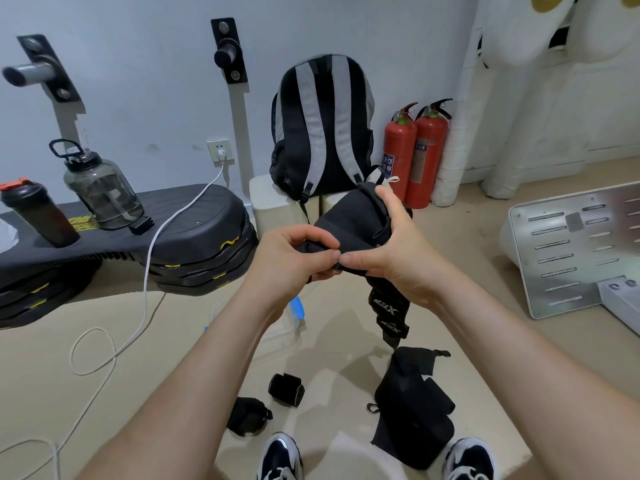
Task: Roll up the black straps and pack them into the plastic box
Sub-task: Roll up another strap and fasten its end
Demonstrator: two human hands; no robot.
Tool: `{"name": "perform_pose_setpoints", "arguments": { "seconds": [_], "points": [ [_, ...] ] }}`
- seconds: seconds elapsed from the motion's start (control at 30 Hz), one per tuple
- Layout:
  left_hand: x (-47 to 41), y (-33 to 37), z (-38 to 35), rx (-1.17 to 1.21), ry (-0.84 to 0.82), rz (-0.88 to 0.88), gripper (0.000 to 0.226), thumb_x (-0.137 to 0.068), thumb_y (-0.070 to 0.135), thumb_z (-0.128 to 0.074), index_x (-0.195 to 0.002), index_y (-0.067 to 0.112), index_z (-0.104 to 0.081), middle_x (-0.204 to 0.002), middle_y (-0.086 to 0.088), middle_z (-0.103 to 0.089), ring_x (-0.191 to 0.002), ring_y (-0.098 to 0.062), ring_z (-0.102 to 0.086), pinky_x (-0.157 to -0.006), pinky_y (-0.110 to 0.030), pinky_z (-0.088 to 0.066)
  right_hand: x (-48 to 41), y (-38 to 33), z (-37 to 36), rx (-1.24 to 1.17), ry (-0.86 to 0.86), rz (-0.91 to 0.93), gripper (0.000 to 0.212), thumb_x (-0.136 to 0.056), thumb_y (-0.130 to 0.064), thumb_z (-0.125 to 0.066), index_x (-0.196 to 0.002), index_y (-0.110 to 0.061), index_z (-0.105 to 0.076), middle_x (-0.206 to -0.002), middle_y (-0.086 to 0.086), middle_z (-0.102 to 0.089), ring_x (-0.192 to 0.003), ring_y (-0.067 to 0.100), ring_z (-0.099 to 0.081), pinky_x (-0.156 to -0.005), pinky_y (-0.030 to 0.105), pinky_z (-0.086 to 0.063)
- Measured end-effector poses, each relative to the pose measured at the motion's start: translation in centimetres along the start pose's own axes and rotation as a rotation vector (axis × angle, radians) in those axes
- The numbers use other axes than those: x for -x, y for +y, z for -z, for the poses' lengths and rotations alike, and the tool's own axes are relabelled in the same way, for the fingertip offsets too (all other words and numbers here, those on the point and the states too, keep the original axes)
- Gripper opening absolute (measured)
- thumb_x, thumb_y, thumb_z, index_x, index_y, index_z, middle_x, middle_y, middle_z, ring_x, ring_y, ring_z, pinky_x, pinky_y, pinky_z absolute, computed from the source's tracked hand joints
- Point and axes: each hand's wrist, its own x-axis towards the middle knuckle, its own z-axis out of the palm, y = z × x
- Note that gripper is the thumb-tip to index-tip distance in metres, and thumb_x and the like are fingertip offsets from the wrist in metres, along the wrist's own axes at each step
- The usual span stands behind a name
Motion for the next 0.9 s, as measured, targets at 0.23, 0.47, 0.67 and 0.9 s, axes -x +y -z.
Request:
{"name": "perform_pose_setpoints", "arguments": {
  "seconds": [0.23,0.47,0.67,0.9],
  "points": [
    [0.1,0.5,-0.3,0.042,-0.060,0.031,0.014,-0.084,-0.011,-0.069,-0.082,0.002,-0.070,-0.069,-0.015,-0.068,-0.061,-0.023,-0.069,-0.069,-0.033,-0.062,0.2,-0.3,0.1,0.060,0.067,0.003,0.122,-0.056,-0.004,-0.088,-0.154,-0.039,-0.024,-0.147,0.000,-0.037,-0.130,0.021,-0.051,-0.097,0.042,-0.055],
    [-0.2,1.0,3.7,0.298,-0.571,0.103,0.058,-0.082,0.038,-0.076,-0.134,0.018,-0.057,-0.121,-0.013,-0.066,-0.110,-0.034,-0.067,-0.090,-0.041,-0.056,0.3,-1.3,0.8,-0.339,0.024,-0.080,0.088,-0.066,0.018,-0.073,-0.144,-0.010,-0.045,-0.125,0.013,-0.064,-0.102,0.023,-0.071,-0.079,0.032,-0.059],
    [0.2,1.2,4.8,-0.066,-0.178,-0.121,0.054,-0.077,-0.018,-0.067,-0.107,0.026,-0.060,-0.095,-0.009,-0.069,-0.078,-0.019,-0.068,-0.072,-0.032,-0.056,1.1,-2.1,0.8,-0.442,-0.023,-0.156,0.053,-0.076,0.019,-0.062,-0.124,-0.001,-0.059,-0.102,0.011,-0.070,-0.080,0.017,-0.074,-0.067,0.025,-0.058],
    [1.6,1.8,2.7,-0.138,-0.346,-0.170,0.053,-0.093,-0.006,-0.060,-0.121,0.039,-0.066,-0.100,-0.007,-0.074,-0.079,-0.029,-0.074,-0.081,-0.038,-0.060,1.3,-2.2,0.5,-0.476,-0.010,-0.155,0.051,-0.081,0.018,-0.059,-0.131,0.008,-0.054,-0.104,0.014,-0.069,-0.083,0.019,-0.073,-0.070,0.024,-0.059]
  ]
}}
